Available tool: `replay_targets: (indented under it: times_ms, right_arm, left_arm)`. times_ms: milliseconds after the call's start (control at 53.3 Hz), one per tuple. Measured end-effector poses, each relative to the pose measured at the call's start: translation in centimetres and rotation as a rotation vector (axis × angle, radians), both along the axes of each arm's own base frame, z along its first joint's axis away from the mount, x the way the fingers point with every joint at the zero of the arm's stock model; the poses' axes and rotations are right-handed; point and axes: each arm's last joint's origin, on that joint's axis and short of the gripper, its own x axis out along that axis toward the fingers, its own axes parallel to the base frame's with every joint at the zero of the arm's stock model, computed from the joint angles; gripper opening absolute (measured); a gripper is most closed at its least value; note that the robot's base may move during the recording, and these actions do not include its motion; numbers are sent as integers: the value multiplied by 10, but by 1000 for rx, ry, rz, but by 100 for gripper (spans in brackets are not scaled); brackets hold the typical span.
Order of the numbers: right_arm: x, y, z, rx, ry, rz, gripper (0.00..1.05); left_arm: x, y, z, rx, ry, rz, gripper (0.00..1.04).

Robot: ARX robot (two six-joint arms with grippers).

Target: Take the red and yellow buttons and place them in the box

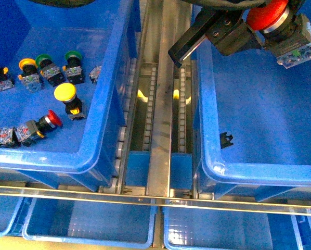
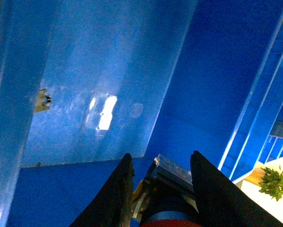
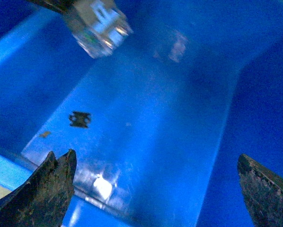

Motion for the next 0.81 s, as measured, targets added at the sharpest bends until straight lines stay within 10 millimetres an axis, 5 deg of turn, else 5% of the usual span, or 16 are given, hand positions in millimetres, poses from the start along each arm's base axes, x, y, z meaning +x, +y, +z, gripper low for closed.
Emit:
replay_targets:
  times_ms: [131,488,807]
  right_arm:
    - [25,17,-2,-134,-50,245,98]
    - [83,37,6,-272,-211,350,98]
    - [98,50,2,-261,-240,398,98]
  left_arm:
    - [2,0,3,-2,-5,5,31]
    - [3,0,3,-2,-5,6,31]
    - [2,0,3,-2,-5,5,31]
